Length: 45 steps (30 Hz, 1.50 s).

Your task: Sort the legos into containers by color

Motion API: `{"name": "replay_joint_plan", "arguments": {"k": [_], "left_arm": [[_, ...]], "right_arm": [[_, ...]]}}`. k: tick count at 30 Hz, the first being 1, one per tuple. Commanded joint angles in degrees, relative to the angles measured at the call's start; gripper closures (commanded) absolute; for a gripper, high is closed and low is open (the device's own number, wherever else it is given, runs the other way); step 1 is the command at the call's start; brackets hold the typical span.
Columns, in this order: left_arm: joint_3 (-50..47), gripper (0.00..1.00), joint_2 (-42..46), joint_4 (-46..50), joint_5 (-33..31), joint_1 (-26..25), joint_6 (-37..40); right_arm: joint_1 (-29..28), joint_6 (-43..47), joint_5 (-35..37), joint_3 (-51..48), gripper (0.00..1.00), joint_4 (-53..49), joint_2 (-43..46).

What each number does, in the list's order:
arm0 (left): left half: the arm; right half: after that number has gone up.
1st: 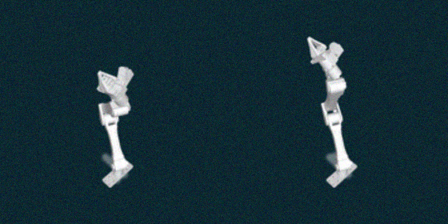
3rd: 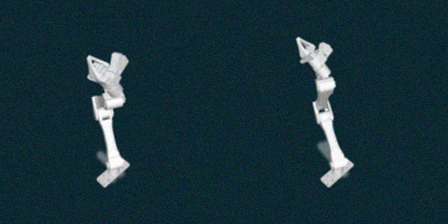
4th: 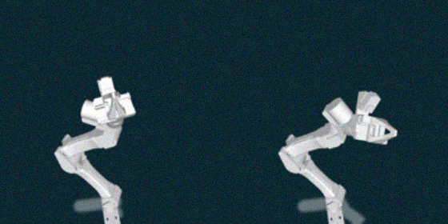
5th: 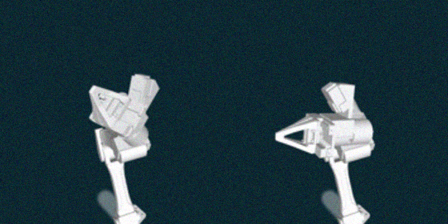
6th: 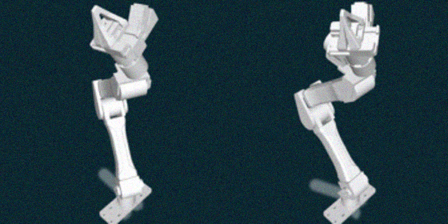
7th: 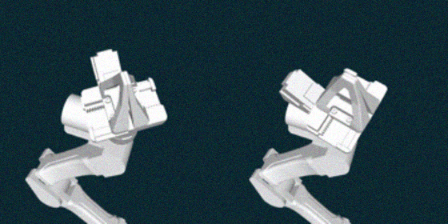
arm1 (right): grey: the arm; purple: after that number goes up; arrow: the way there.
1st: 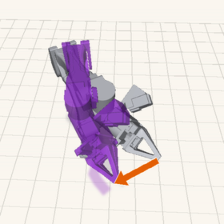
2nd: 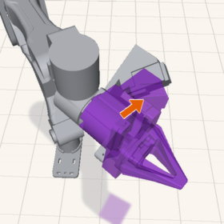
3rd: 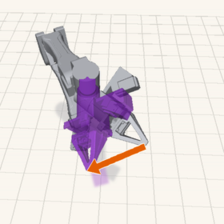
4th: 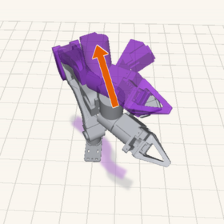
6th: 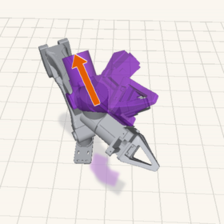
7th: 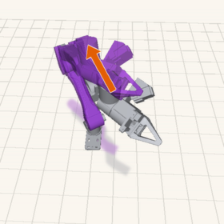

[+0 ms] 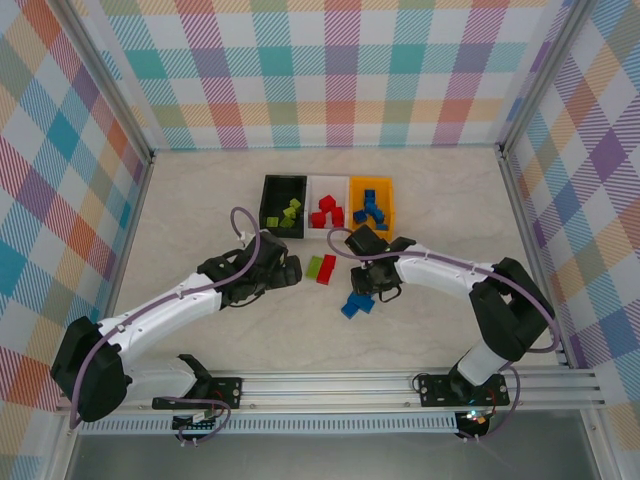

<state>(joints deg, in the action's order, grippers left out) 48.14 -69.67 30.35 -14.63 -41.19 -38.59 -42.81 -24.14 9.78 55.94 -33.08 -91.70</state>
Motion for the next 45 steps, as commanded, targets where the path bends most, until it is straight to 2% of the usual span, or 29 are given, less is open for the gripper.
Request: {"name": "replay_joint_plan", "arguments": {"k": [1,6,16,29,37,41,45], "left_arm": [[-0.55,0.00,0.99,1.68,-1.69,0.12,-0.52],[-0.38,0.00,0.83,1.81,-1.99,0.08,-0.38],[-0.17,0.00,1.22,2.74,-2.24,0.15,-0.35],[0.11,0.00,1.20,2.97,-2.33,0.17,-0.30],[-0.05,0.00,2.09,3.47,-2.58,0.15,-0.26],[-0.10,0.00,2.90,4.07,-2.80,0.23,-0.52],[-0.44,0.00,3.70,4.39,-2.25,0.14,-0.69]], "right_arm": [[-0.89,1.32,1.56,1.05,0.62,-2.59,-1.19],[-2.01,1.97,1.90,1.19,0.63,-3.21,-2.55],[-2.39,1.30,5.54,1.37,0.79,-3.04,-1.28],[-1.43,1.28,6.83,4.18,0.90,-4.16,4.88],[4.35,4.31,5.74,13.48,0.91,-3.93,5.72],[9.06,4.72,3.76,20.95,0.91,-1.29,0.23],[12.86,4.33,3.49,29.45,0.91,-0.05,-9.17]]}}
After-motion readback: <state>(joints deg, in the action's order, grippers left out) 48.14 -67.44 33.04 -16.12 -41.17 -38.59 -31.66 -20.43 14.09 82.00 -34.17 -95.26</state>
